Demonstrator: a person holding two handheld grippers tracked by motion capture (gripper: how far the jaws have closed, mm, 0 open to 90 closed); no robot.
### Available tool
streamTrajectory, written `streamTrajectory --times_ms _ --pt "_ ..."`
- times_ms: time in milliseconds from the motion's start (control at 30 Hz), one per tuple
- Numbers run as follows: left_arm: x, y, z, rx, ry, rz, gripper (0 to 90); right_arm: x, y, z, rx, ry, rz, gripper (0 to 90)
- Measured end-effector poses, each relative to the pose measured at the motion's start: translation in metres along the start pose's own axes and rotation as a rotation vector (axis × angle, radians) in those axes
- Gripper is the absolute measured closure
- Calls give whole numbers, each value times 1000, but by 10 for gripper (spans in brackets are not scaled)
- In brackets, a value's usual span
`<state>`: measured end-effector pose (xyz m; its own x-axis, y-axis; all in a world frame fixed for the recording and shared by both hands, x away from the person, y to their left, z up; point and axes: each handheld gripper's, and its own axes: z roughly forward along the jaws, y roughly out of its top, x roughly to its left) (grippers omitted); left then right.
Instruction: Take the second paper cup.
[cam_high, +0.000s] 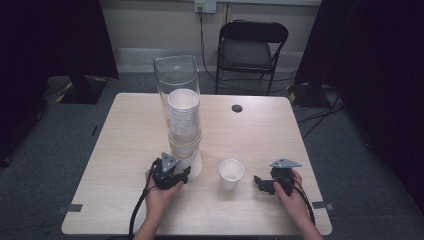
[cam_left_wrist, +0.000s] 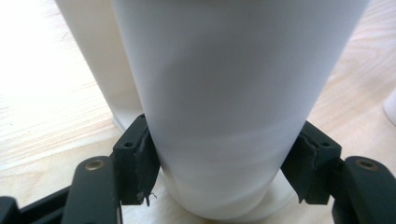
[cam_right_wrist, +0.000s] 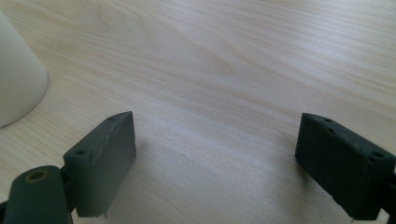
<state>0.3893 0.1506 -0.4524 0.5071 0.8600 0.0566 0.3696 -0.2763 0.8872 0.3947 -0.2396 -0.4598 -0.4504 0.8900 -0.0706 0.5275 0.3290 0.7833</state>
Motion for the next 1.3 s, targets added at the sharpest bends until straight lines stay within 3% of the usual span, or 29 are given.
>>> streamTrajectory --times_ms 167,333,467,567,767,967,1133,1300 --pt "7 -7 -9 -6 -21 8 339 0 0 0 1 3 -3 112" --pt "14 -13 -23 22 -15 26 337 0 0 0 1 0 -1 113" --pt "25 -21 -31 42 -6 -7 336 0 0 0 1 -1 0 110" --pt "33 -28 -35 47 11 -22 334 0 0 0 1 -1 -1 110" --pt "54 -30 -40 -3 79 -78 330 0 0 0 1 -1 0 110" --pt "78 -29 -34 -44 137 -128 324 0 0 0 2 0 -1 110" --pt "86 -30 -29 -15 166 -130 320 0 0 0 2 0 -2 110" --pt "88 -33 -29 13 155 -126 316 0 0 0 1 0 -4 110"
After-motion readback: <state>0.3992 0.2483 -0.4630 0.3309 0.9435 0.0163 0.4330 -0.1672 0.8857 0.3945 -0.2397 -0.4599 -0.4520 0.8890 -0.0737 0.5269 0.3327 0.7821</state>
